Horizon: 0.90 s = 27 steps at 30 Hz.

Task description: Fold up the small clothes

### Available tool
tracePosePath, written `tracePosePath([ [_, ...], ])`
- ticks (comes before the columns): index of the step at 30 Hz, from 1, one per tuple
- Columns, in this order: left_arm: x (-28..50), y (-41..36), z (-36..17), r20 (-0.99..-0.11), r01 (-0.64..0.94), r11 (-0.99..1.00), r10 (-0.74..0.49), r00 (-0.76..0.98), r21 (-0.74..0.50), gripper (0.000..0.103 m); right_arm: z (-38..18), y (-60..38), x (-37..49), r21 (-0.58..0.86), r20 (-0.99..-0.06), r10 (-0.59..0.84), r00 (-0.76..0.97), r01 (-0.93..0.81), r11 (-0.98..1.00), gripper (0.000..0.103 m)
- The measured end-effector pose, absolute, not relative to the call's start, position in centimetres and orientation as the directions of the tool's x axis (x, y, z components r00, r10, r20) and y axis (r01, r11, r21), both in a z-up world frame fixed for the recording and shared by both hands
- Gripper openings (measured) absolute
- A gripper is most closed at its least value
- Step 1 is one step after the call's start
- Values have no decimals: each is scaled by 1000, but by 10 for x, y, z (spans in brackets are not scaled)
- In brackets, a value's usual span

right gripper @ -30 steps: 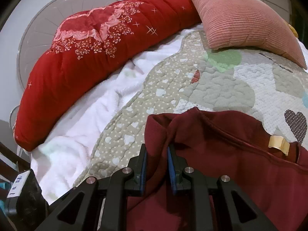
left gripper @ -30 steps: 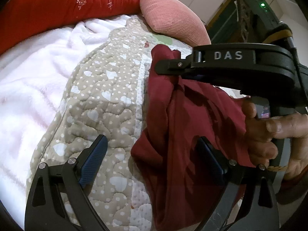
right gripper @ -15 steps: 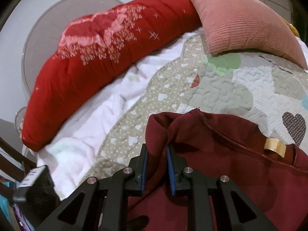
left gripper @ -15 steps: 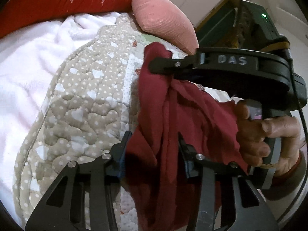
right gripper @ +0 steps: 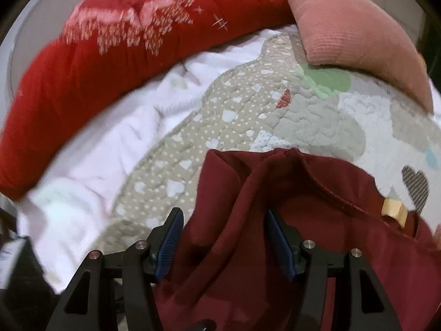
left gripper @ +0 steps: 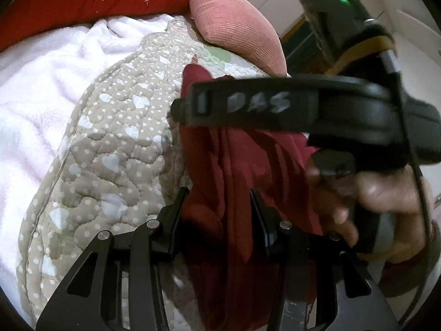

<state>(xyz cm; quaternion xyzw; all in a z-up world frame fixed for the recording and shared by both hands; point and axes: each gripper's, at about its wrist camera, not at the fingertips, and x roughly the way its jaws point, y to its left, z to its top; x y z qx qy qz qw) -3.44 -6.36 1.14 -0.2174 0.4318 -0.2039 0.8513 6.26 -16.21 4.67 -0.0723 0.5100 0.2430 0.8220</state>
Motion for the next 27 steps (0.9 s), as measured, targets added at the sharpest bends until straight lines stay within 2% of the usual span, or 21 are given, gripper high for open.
tracePosePath([
  [2,-34,-64,11,-647,159,823,-535,544,-546,42,43,-158,62,96,-875,303,378,-478,873,60],
  [5,-34,-65,12,-648,160,825,-531,546,-541,44,44,-162,61,81,-864,297,406,-471,878,44],
  [7,-33,-67,12,-647,165,825,-533,545,-541,49,48,-170,61,117,-851,333,407,-470,875,28],
  [9,-35,-71,13,-651,176,833,-526,547,-525,53,55,-181,60,185,-833,390,392,-468,864,20],
  [14,-39,-79,17,-677,190,861,-492,546,-472,53,68,-198,55,280,-793,473,384,-459,843,16],
  [16,-41,-81,20,-684,187,857,-499,532,-479,39,74,-203,51,296,-780,488,391,-458,839,16],
  [19,-44,-84,26,-691,187,865,-488,534,-467,30,84,-209,45,296,-769,495,404,-461,836,16],
  [22,-48,-85,34,-683,166,861,-487,544,-481,25,92,-216,40,296,-761,499,414,-462,836,15],
  [27,-57,-98,50,-666,170,857,-489,563,-486,24,105,-234,35,306,-743,509,435,-455,836,15],
])
